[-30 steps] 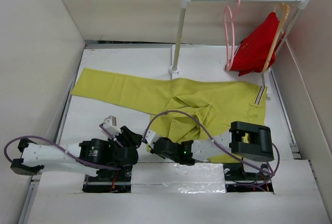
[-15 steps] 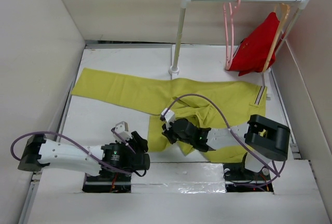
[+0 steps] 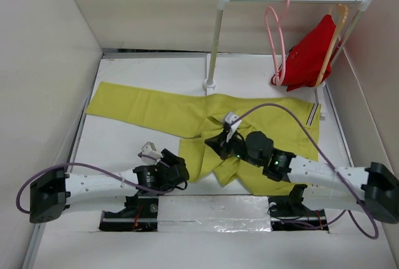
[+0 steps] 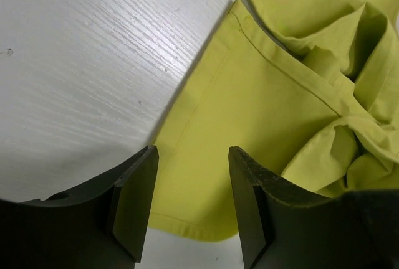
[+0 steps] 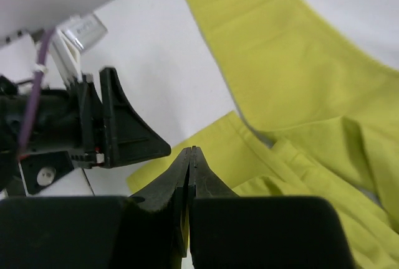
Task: Place the trousers on the hanger
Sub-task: Flatten out the trousers at the center of the board.
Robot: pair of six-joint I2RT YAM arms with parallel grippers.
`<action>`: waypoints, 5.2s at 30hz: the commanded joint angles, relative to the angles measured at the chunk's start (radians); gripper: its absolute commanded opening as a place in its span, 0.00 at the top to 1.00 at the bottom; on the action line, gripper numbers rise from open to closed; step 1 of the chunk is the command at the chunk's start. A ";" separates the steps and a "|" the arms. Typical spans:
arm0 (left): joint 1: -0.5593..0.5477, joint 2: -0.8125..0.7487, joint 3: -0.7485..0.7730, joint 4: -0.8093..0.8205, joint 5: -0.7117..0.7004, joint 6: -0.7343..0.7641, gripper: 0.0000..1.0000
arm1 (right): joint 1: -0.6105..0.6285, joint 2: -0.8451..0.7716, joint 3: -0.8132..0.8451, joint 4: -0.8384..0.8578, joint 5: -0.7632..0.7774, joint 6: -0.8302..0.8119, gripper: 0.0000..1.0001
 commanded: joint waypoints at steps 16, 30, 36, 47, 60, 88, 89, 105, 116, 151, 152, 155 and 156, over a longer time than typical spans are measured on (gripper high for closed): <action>-0.086 0.280 0.235 -0.405 0.135 -0.118 0.59 | -0.230 -0.356 -0.141 -0.209 0.003 -0.025 0.88; -0.096 0.277 0.186 -0.321 0.250 -0.042 0.56 | -0.339 -0.389 -0.166 -0.228 -0.074 -0.039 0.86; -0.106 0.228 0.163 -0.325 0.258 -0.023 0.57 | -0.339 -0.372 -0.159 -0.209 -0.106 -0.035 0.86; -0.106 0.225 0.135 -0.201 0.270 0.010 0.62 | -0.376 -0.433 -0.138 -0.309 -0.037 -0.039 0.84; -0.106 0.087 0.298 -0.436 -0.002 0.072 1.00 | -0.460 -0.554 -0.152 -0.528 0.138 0.069 0.47; 0.166 -0.615 0.940 -0.324 -0.630 1.143 1.00 | -0.986 0.091 -0.132 -0.248 -0.172 0.370 0.35; 0.189 -0.632 0.941 -0.280 -0.629 1.205 1.00 | -1.009 0.130 -0.124 -0.225 -0.207 0.375 0.36; 0.232 -0.671 0.907 0.030 -0.574 1.551 1.00 | -1.183 0.280 0.077 -0.174 -0.258 0.278 0.32; 0.232 -0.582 0.740 0.162 -0.391 1.561 1.00 | -1.385 0.047 -0.100 -0.292 -0.103 0.269 0.54; 0.304 -0.665 0.568 0.251 -0.254 1.581 1.00 | -1.421 0.682 0.373 -0.116 -0.620 0.344 1.00; 0.304 -0.665 0.568 0.251 -0.250 1.578 1.00 | -1.421 0.676 0.368 -0.079 -0.620 0.356 1.00; 0.304 -0.660 0.566 0.255 -0.241 1.580 1.00 | -1.421 0.601 0.333 -0.044 -0.597 0.323 1.00; 0.304 -0.662 0.565 0.255 -0.230 1.578 1.00 | -1.421 0.583 0.330 -0.057 -0.591 0.305 1.00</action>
